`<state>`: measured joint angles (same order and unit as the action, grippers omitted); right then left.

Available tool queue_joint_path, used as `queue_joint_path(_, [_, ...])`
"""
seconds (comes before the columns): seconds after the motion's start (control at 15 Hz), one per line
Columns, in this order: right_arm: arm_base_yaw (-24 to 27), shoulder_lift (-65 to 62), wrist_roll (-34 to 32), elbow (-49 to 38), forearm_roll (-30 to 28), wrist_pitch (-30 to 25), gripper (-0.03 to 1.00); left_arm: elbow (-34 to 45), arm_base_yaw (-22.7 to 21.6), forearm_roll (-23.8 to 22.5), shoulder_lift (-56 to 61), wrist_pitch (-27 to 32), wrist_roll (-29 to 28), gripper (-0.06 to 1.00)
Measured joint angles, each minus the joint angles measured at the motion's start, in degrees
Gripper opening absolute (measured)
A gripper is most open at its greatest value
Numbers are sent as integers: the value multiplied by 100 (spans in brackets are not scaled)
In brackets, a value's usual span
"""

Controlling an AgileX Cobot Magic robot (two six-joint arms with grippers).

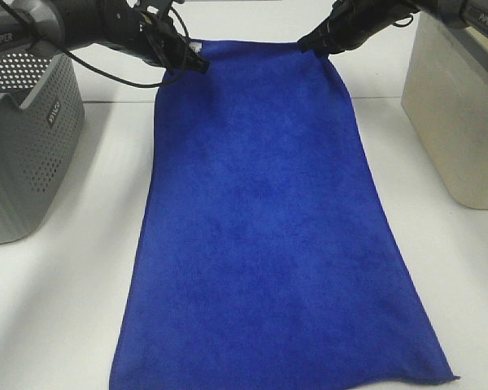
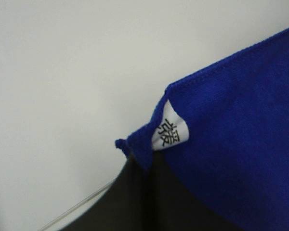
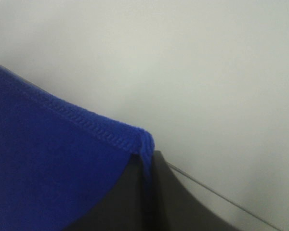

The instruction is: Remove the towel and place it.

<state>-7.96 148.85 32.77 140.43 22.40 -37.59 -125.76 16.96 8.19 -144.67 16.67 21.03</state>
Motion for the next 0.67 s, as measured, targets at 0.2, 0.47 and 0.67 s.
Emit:
queue_joint_path(0.2, [0, 338, 0, 11, 46, 183, 2, 0, 0, -46, -269, -281, 0, 0])
queue_joint_path(0.47, [0, 573, 6, 11, 46, 304, 2, 0, 0, -80, -527, -625, 6, 0])
queue_joint_path(0.67, [0, 579, 6, 11, 69, 413, 4, 0, 0, -86, -676, -900, 6, 0])
